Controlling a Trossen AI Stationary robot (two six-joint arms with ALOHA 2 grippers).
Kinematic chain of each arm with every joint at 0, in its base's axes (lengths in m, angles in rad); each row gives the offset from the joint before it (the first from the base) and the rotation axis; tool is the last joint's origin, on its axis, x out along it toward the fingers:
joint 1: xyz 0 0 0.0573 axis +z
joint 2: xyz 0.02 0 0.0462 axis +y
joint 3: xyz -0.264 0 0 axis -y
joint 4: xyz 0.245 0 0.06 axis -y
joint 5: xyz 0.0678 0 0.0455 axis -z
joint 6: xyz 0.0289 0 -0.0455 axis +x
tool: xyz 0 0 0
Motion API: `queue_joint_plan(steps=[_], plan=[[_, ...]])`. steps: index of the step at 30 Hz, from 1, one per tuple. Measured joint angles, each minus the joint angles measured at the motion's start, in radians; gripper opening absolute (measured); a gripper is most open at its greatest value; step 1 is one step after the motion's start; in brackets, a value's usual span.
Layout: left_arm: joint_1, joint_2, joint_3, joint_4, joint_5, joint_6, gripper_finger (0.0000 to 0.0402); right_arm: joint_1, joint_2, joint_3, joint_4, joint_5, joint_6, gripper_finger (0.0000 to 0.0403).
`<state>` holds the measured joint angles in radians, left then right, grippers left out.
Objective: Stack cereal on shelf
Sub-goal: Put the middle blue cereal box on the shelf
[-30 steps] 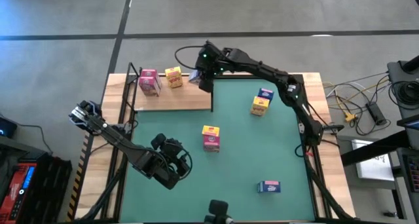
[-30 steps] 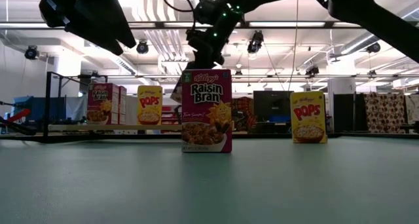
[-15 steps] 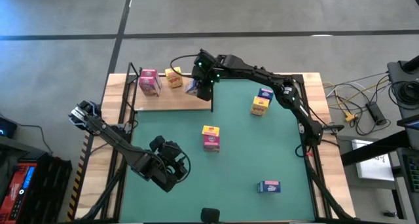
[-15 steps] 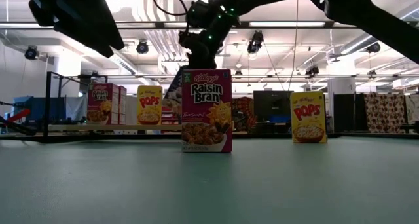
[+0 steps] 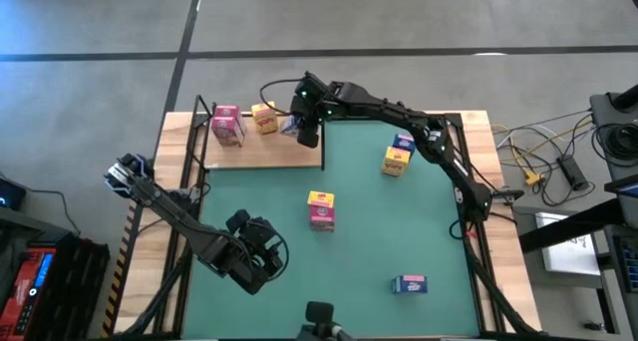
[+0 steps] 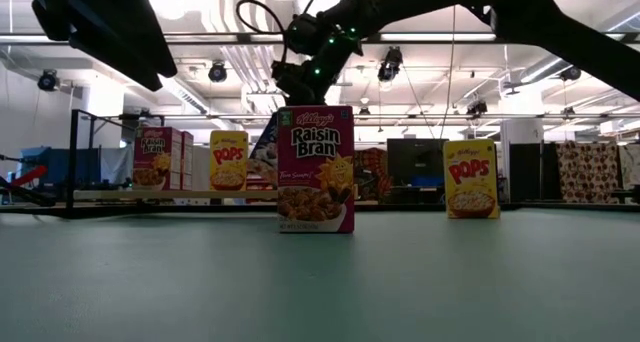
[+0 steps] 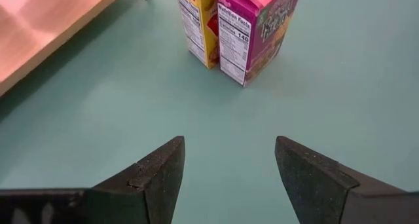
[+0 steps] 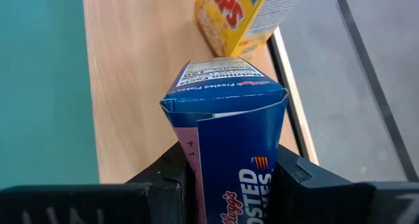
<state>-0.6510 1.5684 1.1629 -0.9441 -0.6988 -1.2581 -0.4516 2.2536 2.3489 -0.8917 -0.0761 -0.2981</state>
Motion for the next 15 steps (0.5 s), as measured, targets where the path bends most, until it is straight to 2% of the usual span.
queue_joint_plan(steps=[7,15], plan=[[-0.001,0.0,0.0,-0.001,0.005,-0.008,0.0221,-0.032,0.0,0.0,-0.016,0.001,0.01,0.0116],[0.0,0.0,0.0,-0.01,0.005,-0.009,0.0221,-0.052,0.0,0.0,0.017,-0.002,0.01,0.0152]])
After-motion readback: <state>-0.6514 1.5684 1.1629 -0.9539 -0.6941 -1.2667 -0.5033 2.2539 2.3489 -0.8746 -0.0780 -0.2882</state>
